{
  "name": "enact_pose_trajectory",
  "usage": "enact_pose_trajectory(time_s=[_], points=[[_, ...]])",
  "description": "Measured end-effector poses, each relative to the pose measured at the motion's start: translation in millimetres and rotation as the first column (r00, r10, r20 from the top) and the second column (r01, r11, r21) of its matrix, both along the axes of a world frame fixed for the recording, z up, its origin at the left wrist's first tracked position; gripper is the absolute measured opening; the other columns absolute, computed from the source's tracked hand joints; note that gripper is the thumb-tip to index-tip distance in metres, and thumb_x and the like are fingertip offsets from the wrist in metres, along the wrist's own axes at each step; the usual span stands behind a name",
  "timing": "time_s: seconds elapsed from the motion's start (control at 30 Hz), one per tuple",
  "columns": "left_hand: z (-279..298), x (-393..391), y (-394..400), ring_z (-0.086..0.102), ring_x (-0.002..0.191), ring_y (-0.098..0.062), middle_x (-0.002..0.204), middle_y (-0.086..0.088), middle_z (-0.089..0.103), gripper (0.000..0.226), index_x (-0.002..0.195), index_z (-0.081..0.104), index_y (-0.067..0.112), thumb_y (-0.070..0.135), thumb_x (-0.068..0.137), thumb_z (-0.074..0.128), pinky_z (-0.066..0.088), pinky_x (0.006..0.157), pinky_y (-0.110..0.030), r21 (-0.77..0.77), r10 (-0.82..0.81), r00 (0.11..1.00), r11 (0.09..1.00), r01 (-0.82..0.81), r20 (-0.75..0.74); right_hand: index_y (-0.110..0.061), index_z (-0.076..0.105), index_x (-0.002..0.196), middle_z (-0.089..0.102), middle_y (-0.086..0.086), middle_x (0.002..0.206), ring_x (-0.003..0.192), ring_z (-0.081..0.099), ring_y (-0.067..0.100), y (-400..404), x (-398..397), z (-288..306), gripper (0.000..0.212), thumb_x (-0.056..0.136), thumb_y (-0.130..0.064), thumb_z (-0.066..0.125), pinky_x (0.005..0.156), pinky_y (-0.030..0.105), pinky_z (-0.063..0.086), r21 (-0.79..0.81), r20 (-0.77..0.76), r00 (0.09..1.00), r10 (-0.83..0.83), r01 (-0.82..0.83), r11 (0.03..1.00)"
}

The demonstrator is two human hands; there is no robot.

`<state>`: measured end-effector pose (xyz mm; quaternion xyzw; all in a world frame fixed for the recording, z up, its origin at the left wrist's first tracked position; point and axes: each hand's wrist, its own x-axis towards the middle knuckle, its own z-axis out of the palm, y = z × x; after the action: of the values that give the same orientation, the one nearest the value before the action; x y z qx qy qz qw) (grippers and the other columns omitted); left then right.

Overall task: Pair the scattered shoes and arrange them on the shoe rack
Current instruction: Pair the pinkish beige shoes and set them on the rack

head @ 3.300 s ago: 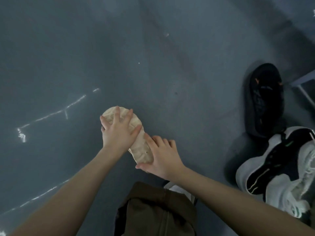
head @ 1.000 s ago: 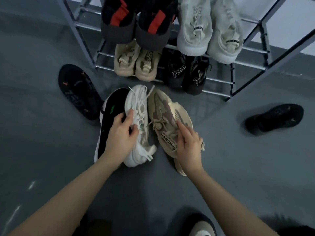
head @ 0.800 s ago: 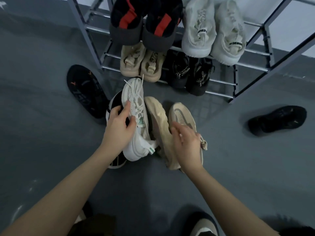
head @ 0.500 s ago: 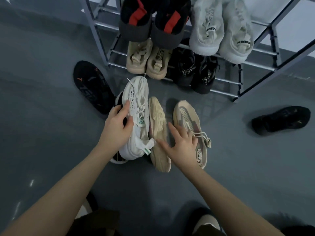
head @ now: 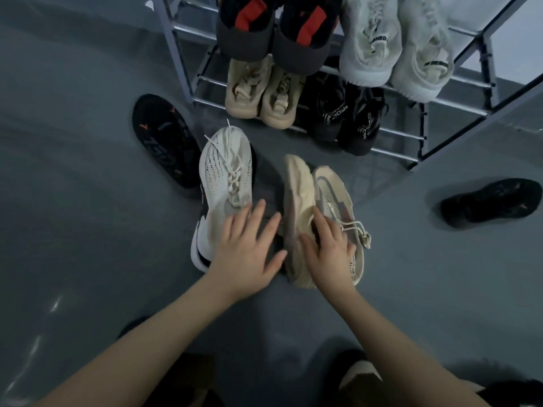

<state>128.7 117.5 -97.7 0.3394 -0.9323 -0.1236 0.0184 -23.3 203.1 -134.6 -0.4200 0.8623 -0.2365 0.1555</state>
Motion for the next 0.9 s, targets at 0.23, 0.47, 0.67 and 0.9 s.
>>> enact_pose_trajectory(time_s=[0.23, 0.47, 0.67, 0.9], points=[[-12.0, -49.7, 33.5, 0.041, 0.126, -0.038, 0.141, -0.023, 0.041, 0.067, 0.136, 0.043, 0.005, 0.05, 0.086, 0.04, 0.029, 0.101, -0.047, 0.06, -0.135, 0.991, 0.989, 0.135, 0.001, -0.046, 0.054, 0.123, 0.044, -0.013, 0.136, 0.124, 0.034, 0.02, 38.1, -51.3, -5.2, 0.032, 0.093, -0.044, 0.042, 0.093, 0.029, 0.014, 0.084, 0.033, 0.999, -0.003, 0.0, 0.996], [-30.8, -78.7, 48.6, 0.05, 0.109, -0.044, 0.156, -0.009, 0.014, 0.076, 0.148, 0.008, 0.033, 0.061, 0.082, 0.035, 0.04, 0.09, -0.047, 0.224, 0.07, 0.996, 0.971, -0.079, 0.049, -0.052, 0.033, 0.134, 0.028, -0.004, 0.15, 0.136, 0.026, 0.022, 69.7, -64.0, -16.5, 0.053, 0.082, -0.061, 0.038, 0.106, 0.035, 0.017, 0.074, 0.184, 0.983, 0.01, -0.024, 0.997], [-43.6, -79.3, 48.5, 0.031, 0.133, -0.035, 0.157, 0.01, -0.002, 0.079, 0.141, 0.008, 0.052, 0.054, 0.077, 0.053, 0.037, 0.102, -0.044, 0.565, 0.221, 0.956, 0.821, -0.076, -0.193, -0.057, 0.026, 0.136, 0.034, 0.0, 0.147, 0.134, 0.034, 0.021, 80.5, -62.3, -30.8, 0.066, 0.077, -0.058, 0.056, 0.107, 0.049, 0.033, -0.049, 0.297, 0.952, 0.069, -0.057, 0.997], [-26.4, -69.3, 42.5, 0.049, 0.104, -0.04, 0.148, 0.0, 0.033, 0.058, 0.132, 0.047, 0.034, 0.042, 0.075, 0.054, 0.037, 0.084, -0.05, 0.132, 0.174, 0.961, 0.98, -0.148, -0.216, -0.051, 0.019, 0.14, 0.018, 0.007, 0.154, 0.137, 0.023, 0.028, 82.2, -56.7, -27.9, 0.072, 0.078, -0.058, 0.054, 0.103, 0.032, 0.015, 0.019, 0.173, 0.979, 0.107, -0.112, 0.994]])
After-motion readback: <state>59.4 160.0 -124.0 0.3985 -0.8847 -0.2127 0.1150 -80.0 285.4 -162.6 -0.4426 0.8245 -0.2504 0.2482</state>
